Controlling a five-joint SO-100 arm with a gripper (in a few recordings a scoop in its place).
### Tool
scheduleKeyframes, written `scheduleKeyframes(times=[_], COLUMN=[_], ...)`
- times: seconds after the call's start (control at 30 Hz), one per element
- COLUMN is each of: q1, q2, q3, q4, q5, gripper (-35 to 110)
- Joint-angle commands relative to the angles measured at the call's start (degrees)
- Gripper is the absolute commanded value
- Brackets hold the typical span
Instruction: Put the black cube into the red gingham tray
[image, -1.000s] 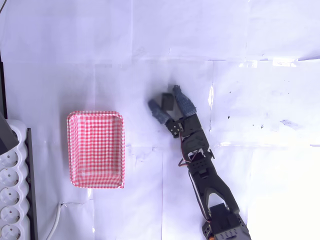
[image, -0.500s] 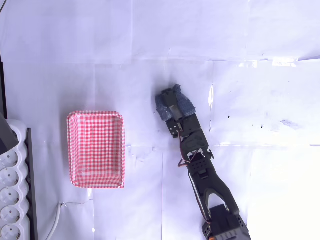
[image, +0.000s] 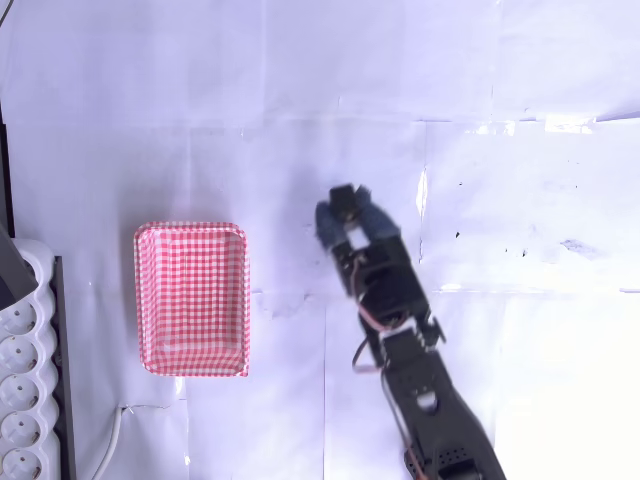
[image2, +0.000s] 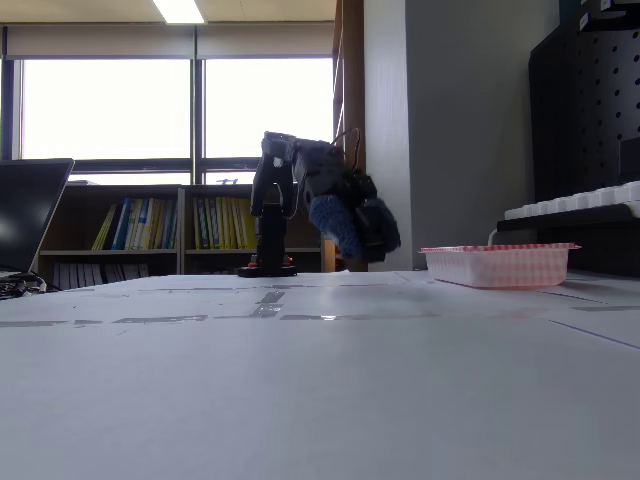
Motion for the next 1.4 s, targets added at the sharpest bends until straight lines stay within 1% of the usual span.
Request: scheduleKeyframes(times=[0.0, 0.13, 0.3, 0.43, 0.63, 0.73, 1.07, 1.23, 1.37], q1=[-7.29, -15.12, -22.85, -25.31, -25.93, -27.33, -30.85, -29.44, -28.39], q2=[-8.61, -2.02, 9.32, 17.31, 28.92, 31.73, 36.65, 37.09, 37.09], q3=[27.33, 41.57, 51.77, 53.17, 53.09, 53.09, 53.35, 53.35, 53.26], q4=[28.39, 35.95, 38.23, 34.54, 21.8, 17.31, 10.72, 8.53, 8.35], q5=[-4.92, -7.91, -9.93, -10.28, -9.23, -7.82, -6.5, -6.5, -4.48], gripper=[0, 0, 0, 0, 0, 0, 1, 11, 28])
